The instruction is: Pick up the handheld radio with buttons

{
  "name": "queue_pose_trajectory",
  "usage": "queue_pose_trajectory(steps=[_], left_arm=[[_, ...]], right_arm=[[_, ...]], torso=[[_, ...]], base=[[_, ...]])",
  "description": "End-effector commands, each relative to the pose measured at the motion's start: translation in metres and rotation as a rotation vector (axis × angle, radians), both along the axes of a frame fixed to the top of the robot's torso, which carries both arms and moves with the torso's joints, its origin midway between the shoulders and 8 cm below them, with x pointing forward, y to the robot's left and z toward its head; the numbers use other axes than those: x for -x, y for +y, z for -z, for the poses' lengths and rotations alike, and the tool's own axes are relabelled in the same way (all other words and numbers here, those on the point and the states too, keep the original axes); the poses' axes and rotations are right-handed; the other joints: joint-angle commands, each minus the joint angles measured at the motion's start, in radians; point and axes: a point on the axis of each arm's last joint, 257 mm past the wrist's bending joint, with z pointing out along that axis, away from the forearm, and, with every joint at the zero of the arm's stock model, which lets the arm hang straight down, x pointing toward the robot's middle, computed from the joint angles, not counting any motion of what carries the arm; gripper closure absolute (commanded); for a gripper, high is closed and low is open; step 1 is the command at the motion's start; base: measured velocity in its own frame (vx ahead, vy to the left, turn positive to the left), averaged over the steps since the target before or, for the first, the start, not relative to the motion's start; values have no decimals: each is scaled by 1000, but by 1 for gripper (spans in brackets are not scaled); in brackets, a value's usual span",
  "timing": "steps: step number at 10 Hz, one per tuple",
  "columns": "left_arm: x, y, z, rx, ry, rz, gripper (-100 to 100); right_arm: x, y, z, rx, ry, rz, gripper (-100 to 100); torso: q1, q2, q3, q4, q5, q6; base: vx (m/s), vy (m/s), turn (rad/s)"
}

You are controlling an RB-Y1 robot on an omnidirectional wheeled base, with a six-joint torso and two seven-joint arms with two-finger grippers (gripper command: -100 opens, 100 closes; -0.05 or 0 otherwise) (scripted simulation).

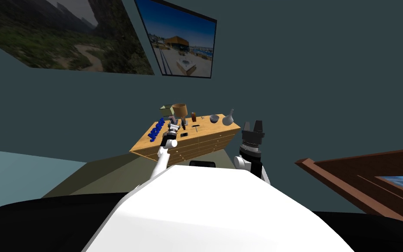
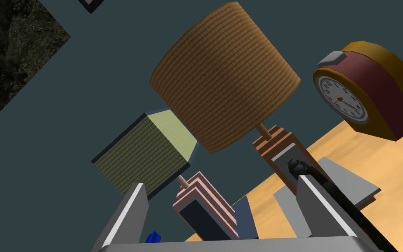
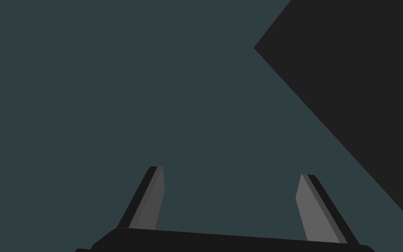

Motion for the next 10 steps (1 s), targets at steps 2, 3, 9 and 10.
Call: queue_pose_trajectory(steps=[2,3,9,10], left_arm=[[-5,14,31,160,41,-12,-100],[-5,19,42,219,54,-20,-100],[1,21,111,552,104,-69,-100],[2,16,120,597,108,-75,-100]], right_arm=[[0,0,0,0,0,0,0],[0,0,0,0,0,0,0],[0,0,0,0,0,0,0],[0,0,0,0,0,0,0]], torso=[[0,-1,0,0,0,0],[1,-1,-1,0,0,0],[8,0,0,0,2,0],[9,1,1,0,2,0]], base=[[94,-114,-11],[98,-99,1],[83,-30,23],[44,20,30]])
